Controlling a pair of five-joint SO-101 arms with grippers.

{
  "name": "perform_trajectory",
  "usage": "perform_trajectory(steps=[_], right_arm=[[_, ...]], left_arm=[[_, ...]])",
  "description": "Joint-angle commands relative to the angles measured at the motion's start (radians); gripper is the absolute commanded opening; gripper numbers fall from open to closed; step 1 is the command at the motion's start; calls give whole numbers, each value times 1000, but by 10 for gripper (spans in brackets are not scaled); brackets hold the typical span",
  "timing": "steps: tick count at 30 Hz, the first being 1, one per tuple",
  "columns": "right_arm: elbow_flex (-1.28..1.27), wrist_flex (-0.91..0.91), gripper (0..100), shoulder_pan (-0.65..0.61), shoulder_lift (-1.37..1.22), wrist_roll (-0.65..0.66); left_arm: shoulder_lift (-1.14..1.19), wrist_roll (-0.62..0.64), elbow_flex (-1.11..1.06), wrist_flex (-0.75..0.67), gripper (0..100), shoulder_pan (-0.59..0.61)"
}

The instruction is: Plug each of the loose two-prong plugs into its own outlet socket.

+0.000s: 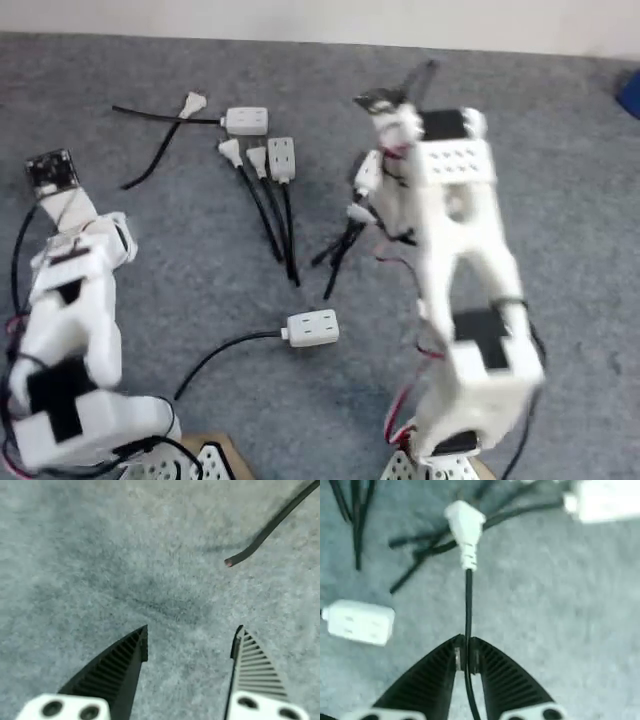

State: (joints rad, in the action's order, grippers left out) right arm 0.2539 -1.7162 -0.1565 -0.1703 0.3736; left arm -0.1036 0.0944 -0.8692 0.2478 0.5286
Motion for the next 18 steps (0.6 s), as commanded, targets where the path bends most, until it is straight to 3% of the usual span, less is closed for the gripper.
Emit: perform_trajectory(steps=[1, 5, 9, 14, 18], right_arm=[[-265, 70, 7, 127, 234, 61], [-616, 231, 7, 220, 363, 157], [-900, 447, 7, 211, 412, 149], [-1018, 568, 7, 180, 418, 104], [-1020, 596, 7, 234, 418, 107]], left_arm=[[101, -5, 199, 184, 277, -10], [102, -8, 206, 206, 277, -30], [79, -63, 206, 212, 277, -93], [-7, -121, 222, 344, 277, -179], [-136, -150, 268, 532, 277, -262]])
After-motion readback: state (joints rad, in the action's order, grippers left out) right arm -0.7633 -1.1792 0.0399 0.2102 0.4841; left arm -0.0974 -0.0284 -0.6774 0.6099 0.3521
